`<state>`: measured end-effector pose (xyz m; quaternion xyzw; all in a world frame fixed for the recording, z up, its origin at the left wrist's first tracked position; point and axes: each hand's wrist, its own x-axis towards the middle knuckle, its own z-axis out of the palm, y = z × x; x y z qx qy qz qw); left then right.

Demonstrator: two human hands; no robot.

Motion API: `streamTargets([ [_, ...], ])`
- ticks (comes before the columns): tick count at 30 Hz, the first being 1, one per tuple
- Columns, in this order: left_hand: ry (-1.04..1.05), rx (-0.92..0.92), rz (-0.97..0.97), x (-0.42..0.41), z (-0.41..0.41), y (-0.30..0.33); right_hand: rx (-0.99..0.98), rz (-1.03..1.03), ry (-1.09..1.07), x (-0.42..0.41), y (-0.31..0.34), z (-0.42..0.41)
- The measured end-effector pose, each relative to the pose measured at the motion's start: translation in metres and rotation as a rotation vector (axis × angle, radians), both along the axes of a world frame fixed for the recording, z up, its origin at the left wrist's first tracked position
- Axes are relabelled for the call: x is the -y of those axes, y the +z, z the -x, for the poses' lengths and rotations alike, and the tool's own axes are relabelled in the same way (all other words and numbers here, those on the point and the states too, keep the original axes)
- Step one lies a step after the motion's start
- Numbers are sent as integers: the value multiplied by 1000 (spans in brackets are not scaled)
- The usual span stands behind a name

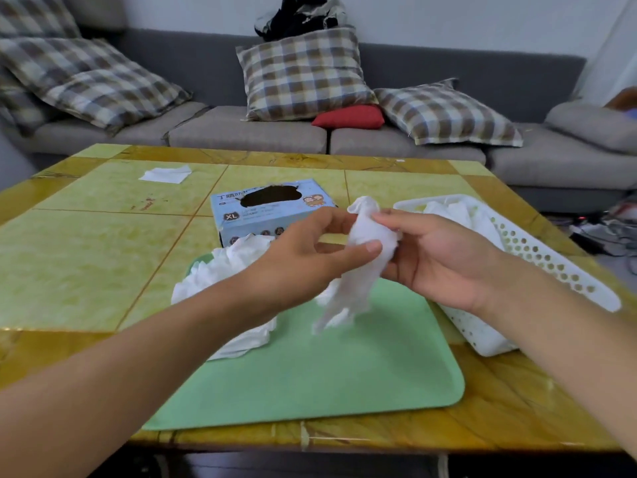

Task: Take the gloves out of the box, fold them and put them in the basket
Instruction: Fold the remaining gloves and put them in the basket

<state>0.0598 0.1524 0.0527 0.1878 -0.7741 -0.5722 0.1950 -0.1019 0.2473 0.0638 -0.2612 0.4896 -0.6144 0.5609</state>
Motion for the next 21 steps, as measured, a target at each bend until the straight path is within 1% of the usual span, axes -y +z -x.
streamTargets([
  [1,-48,-3,-45,3,0,1,40,36,14,-2,1,-2],
  [3,-73,-24,-55,8,0,2,97,89,79,-8,4,-6],
  [4,-54,-57,-71,9,2,0,43,106,91,-11,6,-7],
  [5,-18,-102,-120,11,4,-2,-84,120,79,-11,7,-7],
  [6,23,-145,-203,12,6,-4,-309,132,16,-11,9,-5],
  [7,59,-171,-319,13,6,-5,-551,137,-97,-10,10,-1],
  [8,78,-177,-440,14,6,-6,-733,121,-193,-9,10,5],
  [9,62,-172,-550,15,5,-7,-804,74,-213,-7,8,9],
  [10,0,-158,-635,15,2,-7,-781,23,-138,-7,5,13],
  [12,-156,-133,-748,12,-4,-6,-522,-45,87,-10,0,9],
  [13,-189,-124,-760,12,-6,-6,-414,-45,145,-11,-2,6],
  [15,-145,-108,-690,12,-9,-4,-378,-18,124,-12,-4,3],
  [17,-8,-75,-554,18,-11,-3,-354,-21,54,-12,-5,5],
  [18,24,-46,-500,21,-13,-3,-309,-21,45,-11,-6,7],
  [19,23,-2,-454,24,-15,-1,-266,-35,50,-11,-4,7],
  [21,21,122,-379,31,-16,-2,-259,-85,79,-8,-8,10],
])
